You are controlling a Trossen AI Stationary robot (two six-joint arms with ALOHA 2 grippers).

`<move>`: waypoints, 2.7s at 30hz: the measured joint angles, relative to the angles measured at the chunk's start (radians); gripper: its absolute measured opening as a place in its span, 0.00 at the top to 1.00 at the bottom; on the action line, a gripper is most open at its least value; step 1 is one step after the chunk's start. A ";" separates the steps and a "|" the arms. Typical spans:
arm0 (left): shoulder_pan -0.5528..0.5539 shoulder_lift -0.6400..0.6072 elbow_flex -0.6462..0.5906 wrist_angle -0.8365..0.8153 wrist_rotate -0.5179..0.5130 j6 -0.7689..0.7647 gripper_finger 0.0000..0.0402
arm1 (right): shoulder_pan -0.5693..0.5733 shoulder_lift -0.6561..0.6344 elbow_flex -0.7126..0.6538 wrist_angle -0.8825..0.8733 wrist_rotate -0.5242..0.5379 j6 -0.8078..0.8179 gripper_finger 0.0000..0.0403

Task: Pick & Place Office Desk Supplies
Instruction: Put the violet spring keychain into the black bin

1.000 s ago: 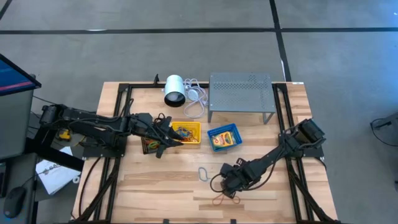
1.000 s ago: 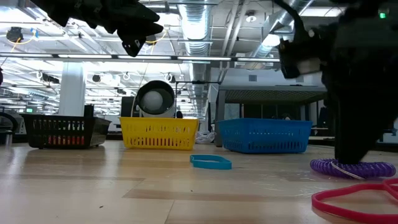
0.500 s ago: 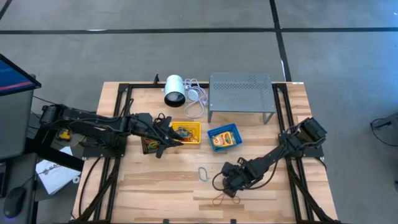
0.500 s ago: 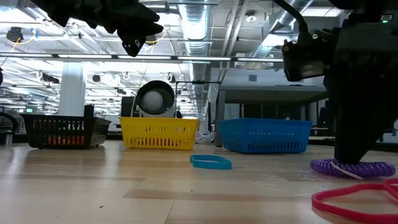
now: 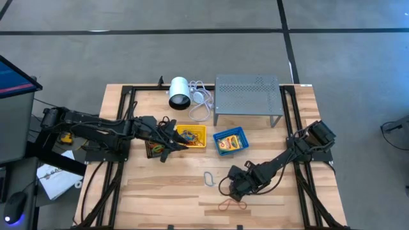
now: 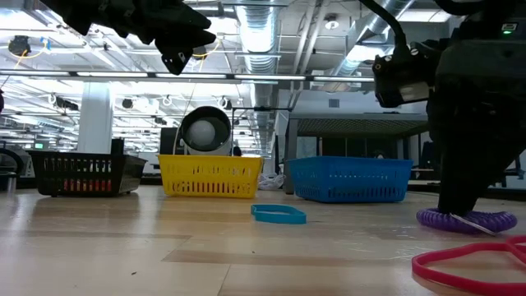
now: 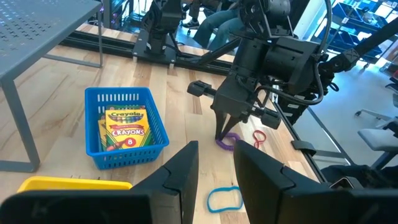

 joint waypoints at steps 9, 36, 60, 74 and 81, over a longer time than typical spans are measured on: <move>0.000 0.000 0.000 0.000 0.000 0.000 0.75 | 0.001 0.009 0.067 -0.116 0.006 -0.028 1.00; 0.007 0.060 0.000 0.190 -0.125 -0.050 0.75 | -0.035 0.003 0.675 -0.799 0.485 -0.321 1.00; 0.065 0.281 0.021 0.508 0.061 -0.172 0.38 | -0.203 0.002 0.832 -0.598 0.535 -0.738 1.00; 0.054 0.281 0.040 0.506 0.061 -0.187 0.43 | -0.236 0.002 0.831 -0.487 0.515 -0.863 1.00; 0.050 0.281 0.040 0.509 0.061 -0.187 0.51 | -0.254 0.002 0.831 -0.438 0.487 -0.900 1.00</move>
